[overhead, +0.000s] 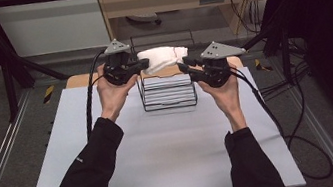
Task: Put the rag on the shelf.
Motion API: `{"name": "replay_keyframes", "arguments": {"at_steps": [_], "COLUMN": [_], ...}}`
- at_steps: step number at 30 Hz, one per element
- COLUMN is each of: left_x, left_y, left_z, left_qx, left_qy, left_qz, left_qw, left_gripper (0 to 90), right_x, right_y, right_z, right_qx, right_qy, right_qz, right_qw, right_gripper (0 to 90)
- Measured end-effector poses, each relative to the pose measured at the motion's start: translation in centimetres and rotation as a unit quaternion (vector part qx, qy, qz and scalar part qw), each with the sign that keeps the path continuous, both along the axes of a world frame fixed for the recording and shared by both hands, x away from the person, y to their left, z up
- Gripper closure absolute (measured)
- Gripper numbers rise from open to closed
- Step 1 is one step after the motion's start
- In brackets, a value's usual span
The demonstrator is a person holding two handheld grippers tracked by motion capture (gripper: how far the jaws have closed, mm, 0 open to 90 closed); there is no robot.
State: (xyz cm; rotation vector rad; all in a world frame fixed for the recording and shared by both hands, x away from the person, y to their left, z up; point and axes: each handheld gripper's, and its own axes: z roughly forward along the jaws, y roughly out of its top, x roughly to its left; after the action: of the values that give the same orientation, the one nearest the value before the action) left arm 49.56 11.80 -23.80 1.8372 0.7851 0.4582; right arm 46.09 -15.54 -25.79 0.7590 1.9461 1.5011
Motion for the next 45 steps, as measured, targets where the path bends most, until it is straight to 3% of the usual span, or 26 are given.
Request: {"name": "replay_keyframes", "arguments": {"at_steps": [5, 8, 11, 14, 17, 21, 27, 35, 45], "left_x": [-0.1, -0.1, -0.1, 0.0, 0.1, 0.4, 0.4, -0.7, -2.6], "left_y": [-0.2, -0.1, -0.2, -0.2, -0.2, -0.4, -0.5, 0.2, 2.7], "left_z": [-0.3, -0.6, -1.0, -1.3, -1.6, -2.0, -2.2, -1.7, -3.2], "left_qx": [0.021, 0.019, 0.023, 0.024, 0.028, 0.026, 0.023, 0.028, 0.051], "left_qy": [-0.006, -0.005, -0.004, -0.003, -0.004, -0.005, -0.008, -0.005, 0.005], "left_qz": [0.004, 0.004, 0.002, 0.002, 0.005, 0.01, 0.012, 0.001, -0.002], "left_qw": [0.9998, 0.9998, 0.9997, 0.9997, 0.9996, 0.9996, 0.9996, 0.9996, 0.9987], "left_gripper": [90.0, 90.0, 90.0, 89.9, 90.0, 90.0, 89.8, 82.1, 56.9], "right_x": [-0.1, 0.0, 0.6, 1.3, 1.9, 2.6, 2.6, 1.4, -0.3], "right_y": [0.0, 0.4, 1.0, 1.5, 1.6, 1.5, 1.6, 0.8, -0.8], "right_z": [0.9, 1.3, 0.8, -0.3, -1.2, -1.8, -1.9, -1.0, -1.2], "right_qx": [0.024, 0.022, 0.015, 0.004, -0.001, 0.001, 0.003, 0.016, 0.03], "right_qy": [0.002, 0.015, 0.047, 0.074, 0.085, 0.084, 0.079, 0.077, 0.095], "right_qz": [0.011, 0.015, 0.008, -0.002, -0.018, -0.033, -0.033, -0.02, -0.022], "right_qw": [0.9996, 0.9995, 0.9987, 0.9972, 0.9962, 0.9959, 0.9963, 0.9967, 0.9948], "right_gripper": [63.5, 74.9, 86.1, 90.0, 90.0, 90.0, 88.8, 73.8, 41.5]}}
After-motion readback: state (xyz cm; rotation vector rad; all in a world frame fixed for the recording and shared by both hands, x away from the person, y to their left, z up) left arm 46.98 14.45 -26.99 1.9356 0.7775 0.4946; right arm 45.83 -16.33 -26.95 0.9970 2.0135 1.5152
